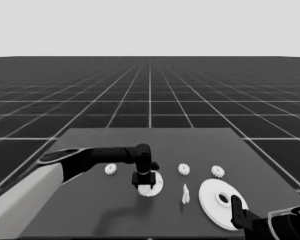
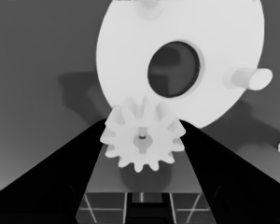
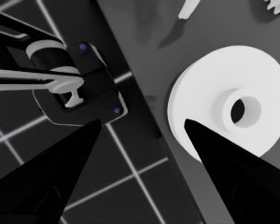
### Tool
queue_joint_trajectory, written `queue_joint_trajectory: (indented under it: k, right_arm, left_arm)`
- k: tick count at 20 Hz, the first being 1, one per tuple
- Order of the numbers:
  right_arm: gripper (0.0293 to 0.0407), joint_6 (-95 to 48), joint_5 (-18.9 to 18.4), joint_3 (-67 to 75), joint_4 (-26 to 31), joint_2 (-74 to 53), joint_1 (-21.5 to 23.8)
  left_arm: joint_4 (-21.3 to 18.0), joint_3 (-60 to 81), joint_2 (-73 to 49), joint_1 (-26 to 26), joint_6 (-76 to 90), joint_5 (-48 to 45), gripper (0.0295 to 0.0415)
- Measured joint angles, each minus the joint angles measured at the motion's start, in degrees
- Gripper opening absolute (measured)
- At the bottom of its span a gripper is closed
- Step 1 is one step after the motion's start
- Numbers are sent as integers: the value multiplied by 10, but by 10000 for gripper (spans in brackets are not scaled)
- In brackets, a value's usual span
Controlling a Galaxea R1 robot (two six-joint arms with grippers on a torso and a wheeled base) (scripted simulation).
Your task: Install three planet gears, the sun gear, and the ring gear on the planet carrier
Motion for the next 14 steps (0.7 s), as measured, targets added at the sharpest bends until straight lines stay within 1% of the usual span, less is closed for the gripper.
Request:
queue_joint_trajectory:
  k: [1, 2, 3, 4, 6, 11, 12, 13, 14]
  right_arm:
    - [385, 0, 0, 0, 0, 0, 0]
    - [385, 0, 0, 0, 0, 0, 0]
    - [385, 0, 0, 0, 0, 0, 0]
    - [385, 0, 0, 0, 0, 0, 0]
    - [385, 0, 0, 0, 0, 0, 0]
    - [385, 0, 0, 0, 0, 0, 0]
    - [385, 0, 0, 0, 0, 0, 0]
    - [385, 0, 0, 0, 0, 0, 0]
    - [385, 0, 0, 0, 0, 0, 0]
  left_arm:
    - [1, -1, 0, 1, 1, 0, 312]
    - [1, -1, 0, 1, 1, -1, 345]
    - [1, -1, 0, 1, 1, -1, 372]
    - [1, -2, 0, 1, 1, -1, 381]
    - [2, -2, 0, 2, 1, -1, 384]
    - [2, -2, 0, 2, 1, -1, 385]
    - [-82, 68, -15, -66, -47, 27, 385]
    - [-143, 89, -17, -136, -66, 28, 385]
    - [-181, 89, -16, -179, -67, 24, 385]
